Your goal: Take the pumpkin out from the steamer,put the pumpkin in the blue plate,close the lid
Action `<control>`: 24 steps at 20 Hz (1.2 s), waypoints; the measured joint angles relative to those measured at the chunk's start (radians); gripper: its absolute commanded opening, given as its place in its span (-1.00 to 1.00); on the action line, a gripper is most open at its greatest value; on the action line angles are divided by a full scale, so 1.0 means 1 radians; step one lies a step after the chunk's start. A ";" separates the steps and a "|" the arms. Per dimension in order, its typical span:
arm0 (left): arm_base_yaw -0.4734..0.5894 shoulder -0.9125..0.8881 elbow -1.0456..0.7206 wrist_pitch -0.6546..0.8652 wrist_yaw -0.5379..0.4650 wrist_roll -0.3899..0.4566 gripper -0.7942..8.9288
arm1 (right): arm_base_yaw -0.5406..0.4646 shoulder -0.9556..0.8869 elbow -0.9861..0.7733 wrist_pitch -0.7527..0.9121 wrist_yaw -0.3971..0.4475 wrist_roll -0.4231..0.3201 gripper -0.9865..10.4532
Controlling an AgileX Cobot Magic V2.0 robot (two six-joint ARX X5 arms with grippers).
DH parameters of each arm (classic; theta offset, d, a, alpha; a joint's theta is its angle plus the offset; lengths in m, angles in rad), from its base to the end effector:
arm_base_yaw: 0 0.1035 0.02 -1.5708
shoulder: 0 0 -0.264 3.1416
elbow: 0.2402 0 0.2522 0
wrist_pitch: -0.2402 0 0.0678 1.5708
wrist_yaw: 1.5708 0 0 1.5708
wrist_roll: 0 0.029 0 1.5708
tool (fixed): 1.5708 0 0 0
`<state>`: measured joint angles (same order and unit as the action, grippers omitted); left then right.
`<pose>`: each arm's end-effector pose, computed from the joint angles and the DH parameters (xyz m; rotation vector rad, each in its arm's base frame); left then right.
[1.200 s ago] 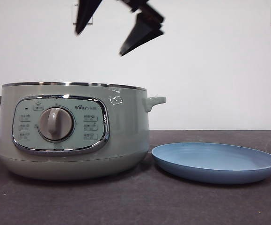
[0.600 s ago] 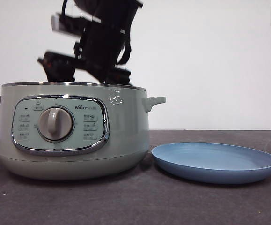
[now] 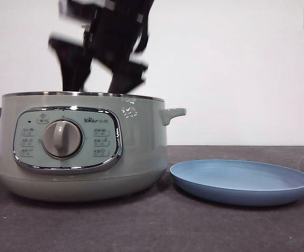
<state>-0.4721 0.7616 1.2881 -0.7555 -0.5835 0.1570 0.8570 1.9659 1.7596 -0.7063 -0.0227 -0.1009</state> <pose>0.0965 -0.0313 0.4398 0.2717 0.2065 0.0953 0.2829 0.3276 0.2791 -0.4699 0.8210 0.8617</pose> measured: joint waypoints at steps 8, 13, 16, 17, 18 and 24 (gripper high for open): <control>0.000 0.047 0.000 0.103 0.217 0.000 -0.86 | -0.143 -0.423 0.002 -0.431 0.167 0.087 -0.86; 0.000 0.122 0.000 0.157 0.312 0.000 -0.86 | -0.170 -0.552 -0.103 -0.507 0.443 0.233 -0.86; 0.000 0.161 0.000 0.159 0.370 -0.001 -0.86 | -0.171 -0.636 -0.286 -0.433 0.546 0.315 -0.86; 0.000 0.171 0.000 0.159 0.383 -0.001 -0.86 | -0.171 -0.661 -0.355 -0.383 0.547 0.328 -0.86; 0.000 0.180 0.000 0.159 0.387 -0.001 -0.86 | -0.171 -0.682 -0.423 -0.325 0.547 0.337 -0.86; 0.000 0.193 0.000 0.159 0.407 -0.002 -0.86 | -0.172 -0.688 -0.731 0.029 0.471 0.336 -0.86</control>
<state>-0.4721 0.9543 1.2881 -0.5964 -0.1761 0.1555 0.6846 1.2778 1.0283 -0.6777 0.4484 0.2356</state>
